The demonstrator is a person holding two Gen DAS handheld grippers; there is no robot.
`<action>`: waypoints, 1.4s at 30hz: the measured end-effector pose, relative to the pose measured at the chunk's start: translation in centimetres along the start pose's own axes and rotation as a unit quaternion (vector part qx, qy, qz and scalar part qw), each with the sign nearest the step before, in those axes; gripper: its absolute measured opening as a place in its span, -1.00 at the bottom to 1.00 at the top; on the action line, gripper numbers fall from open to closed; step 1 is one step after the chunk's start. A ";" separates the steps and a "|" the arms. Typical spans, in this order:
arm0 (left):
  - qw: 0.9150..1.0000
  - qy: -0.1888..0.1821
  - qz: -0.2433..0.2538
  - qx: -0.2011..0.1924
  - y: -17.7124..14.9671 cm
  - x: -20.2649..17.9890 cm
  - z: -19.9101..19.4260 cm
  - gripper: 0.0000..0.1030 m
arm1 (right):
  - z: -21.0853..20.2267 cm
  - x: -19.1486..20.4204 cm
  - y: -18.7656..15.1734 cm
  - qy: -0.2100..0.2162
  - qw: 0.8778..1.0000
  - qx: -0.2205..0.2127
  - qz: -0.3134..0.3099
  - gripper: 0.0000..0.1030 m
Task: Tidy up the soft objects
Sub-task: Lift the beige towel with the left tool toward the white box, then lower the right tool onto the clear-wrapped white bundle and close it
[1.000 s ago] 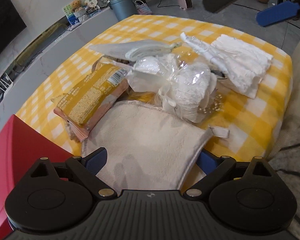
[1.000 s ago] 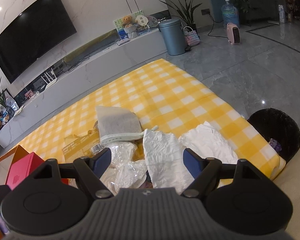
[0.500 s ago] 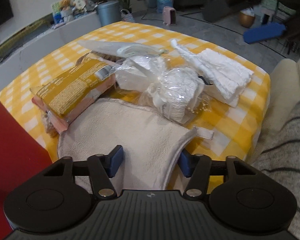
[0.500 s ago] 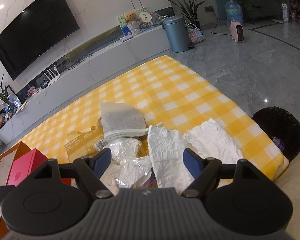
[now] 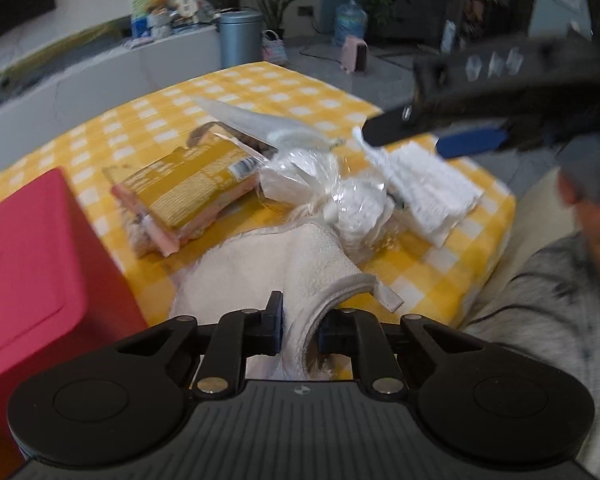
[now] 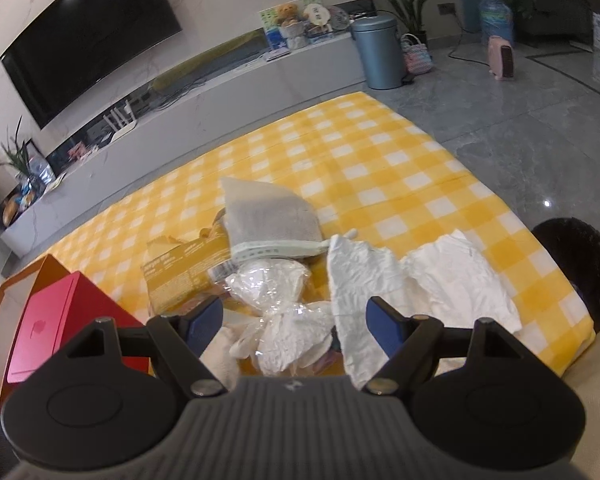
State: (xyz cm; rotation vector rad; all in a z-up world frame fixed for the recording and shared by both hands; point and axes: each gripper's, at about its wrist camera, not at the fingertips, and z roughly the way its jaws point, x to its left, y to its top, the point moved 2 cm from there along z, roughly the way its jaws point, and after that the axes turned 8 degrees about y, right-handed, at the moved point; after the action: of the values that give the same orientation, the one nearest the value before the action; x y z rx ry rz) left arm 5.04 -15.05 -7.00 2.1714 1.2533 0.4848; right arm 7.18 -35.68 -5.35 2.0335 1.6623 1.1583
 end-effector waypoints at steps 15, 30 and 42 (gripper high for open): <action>0.985 -0.037 -0.141 -0.091 0.3 5.1 -6.7 -0.67 | 5.9 2.4 -0.3 -0.035 0.998 0.041 -0.038 0.44; 0.967 -0.068 -0.205 -0.137 -0.6 7.8 -8.6 -0.68 | 5.6 3.5 -0.7 -0.066 0.995 0.009 -0.079 0.73; 0.962 -0.065 -0.227 -0.137 -1.0 8.7 -8.6 -0.67 | 10.7 4.6 -2.1 -0.140 0.973 0.110 -0.145 0.74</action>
State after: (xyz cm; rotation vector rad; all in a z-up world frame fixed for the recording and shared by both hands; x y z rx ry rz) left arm 3.71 -4.50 -0.85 1.5945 1.4567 0.2964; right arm 13.50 -27.94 -11.78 1.8821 1.9233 0.5842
